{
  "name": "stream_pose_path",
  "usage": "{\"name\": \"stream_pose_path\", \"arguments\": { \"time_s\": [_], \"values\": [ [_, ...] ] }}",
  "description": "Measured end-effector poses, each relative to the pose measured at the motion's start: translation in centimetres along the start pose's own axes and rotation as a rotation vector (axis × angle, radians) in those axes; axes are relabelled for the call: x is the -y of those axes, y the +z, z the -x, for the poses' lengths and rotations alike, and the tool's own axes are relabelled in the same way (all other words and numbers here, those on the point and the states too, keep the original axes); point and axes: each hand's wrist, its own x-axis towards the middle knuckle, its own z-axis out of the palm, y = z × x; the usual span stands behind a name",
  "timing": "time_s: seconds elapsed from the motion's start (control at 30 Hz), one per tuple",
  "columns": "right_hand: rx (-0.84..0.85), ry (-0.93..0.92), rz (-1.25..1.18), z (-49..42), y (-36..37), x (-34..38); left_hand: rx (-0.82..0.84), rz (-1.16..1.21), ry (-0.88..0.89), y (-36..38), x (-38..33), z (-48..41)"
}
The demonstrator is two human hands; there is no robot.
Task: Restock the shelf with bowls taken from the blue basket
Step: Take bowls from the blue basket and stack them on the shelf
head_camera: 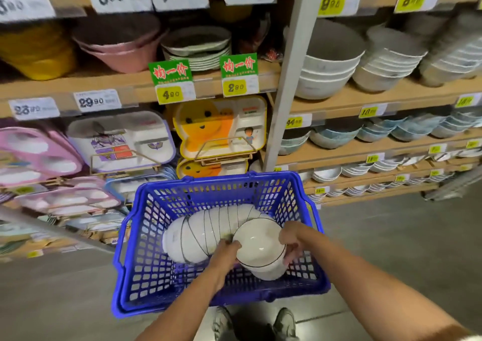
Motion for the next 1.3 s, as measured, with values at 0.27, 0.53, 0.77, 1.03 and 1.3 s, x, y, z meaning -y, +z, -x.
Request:
{"name": "stream_pose_path", "arguments": {
  "time_s": [0.27,0.53,0.77,1.03,1.3],
  "values": [
    [0.036,-0.216,-0.220,7.6,-4.8,6.0,-0.044,0.492,0.413,-0.4,-8.6,5.5],
    [-0.337,-0.806,-0.509,16.1,-6.2,10.4,-0.051,0.671,0.626,-0.6,-18.1,12.9],
    [-0.401,-0.969,-1.200,20.7,-6.5,13.1,0.017,0.664,0.733,0.6,-22.3,16.5],
    [-0.508,-1.115,-1.328,25.4,-12.3,9.4,0.077,0.644,0.932,7.2,-27.0,20.2],
    [-0.617,-1.179,-1.202,28.1,-22.2,2.0,0.192,0.691,0.989,19.3,-30.4,23.3]
  ]
}}
